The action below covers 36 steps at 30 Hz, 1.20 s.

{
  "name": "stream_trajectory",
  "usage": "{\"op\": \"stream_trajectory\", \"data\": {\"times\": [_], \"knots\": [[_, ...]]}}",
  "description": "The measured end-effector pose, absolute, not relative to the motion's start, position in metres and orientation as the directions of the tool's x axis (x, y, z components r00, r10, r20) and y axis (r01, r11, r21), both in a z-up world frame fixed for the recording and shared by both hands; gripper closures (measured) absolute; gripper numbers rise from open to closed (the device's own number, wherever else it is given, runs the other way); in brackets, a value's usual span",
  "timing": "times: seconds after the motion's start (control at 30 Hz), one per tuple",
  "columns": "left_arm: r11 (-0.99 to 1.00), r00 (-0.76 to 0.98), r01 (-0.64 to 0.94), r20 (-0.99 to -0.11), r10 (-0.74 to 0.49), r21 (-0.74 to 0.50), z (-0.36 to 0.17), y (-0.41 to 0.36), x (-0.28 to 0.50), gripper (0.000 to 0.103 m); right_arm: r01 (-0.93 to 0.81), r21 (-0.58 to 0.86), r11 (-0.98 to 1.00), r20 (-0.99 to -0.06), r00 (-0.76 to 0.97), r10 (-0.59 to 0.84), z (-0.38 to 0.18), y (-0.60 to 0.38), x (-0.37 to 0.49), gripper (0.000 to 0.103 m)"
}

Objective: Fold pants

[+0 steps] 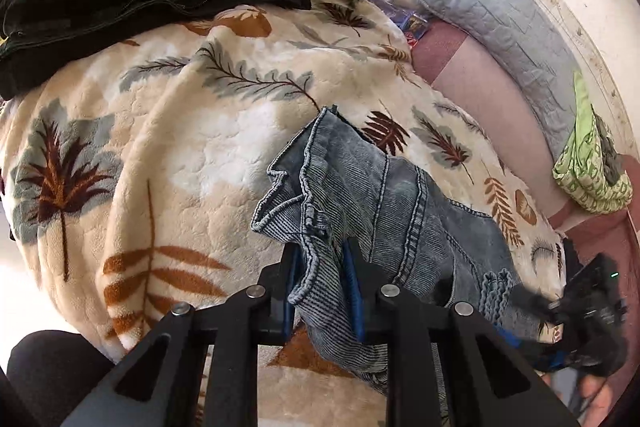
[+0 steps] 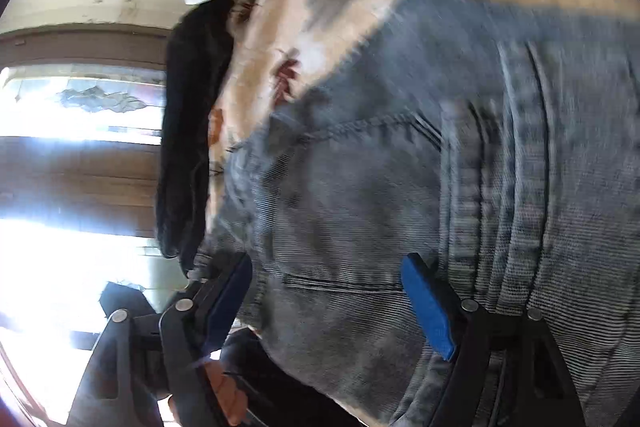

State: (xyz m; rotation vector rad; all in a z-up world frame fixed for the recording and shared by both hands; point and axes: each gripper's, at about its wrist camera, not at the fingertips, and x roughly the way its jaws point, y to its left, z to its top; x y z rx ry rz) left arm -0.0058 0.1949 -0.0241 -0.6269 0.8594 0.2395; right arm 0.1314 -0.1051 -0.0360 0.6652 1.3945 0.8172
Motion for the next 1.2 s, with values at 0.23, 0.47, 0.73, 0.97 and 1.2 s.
{"op": "stream_trajectory", "data": {"times": [0.23,0.47,0.73,0.97,1.2], "knots": [[0.818,0.619,-0.448,-0.785,-0.008,-0.361,-0.024,0.189,-0.004,0.08,-0.135,0.73,0.67,-0.679,-0.034,0.733,-0.051,-0.094,0.134,0.022],[0.831,0.613,-0.444,-0.79,0.008,-0.336,-0.023,0.187,-0.002,0.08,-0.173,0.686,0.707,-0.718,-0.001,0.696,-0.035,-0.078,0.125,0.022],[0.855,0.618,-0.423,-0.786,0.029,-0.301,-0.006,0.176,0.002,0.08,-0.177,0.754,0.632,-0.626,0.095,0.774,-0.003,-0.117,0.13,0.022],[0.963,0.742,-0.218,-0.668,0.057,-0.159,0.068,0.08,0.014,0.093,-0.092,0.754,0.651,-0.581,0.37,0.725,0.023,-0.267,0.103,0.022],[0.977,0.766,0.211,-0.622,-0.161,0.007,0.071,-0.111,0.007,0.094,0.092,0.792,0.604,-0.561,0.5,0.659,-0.015,-0.385,0.078,0.022]]}}
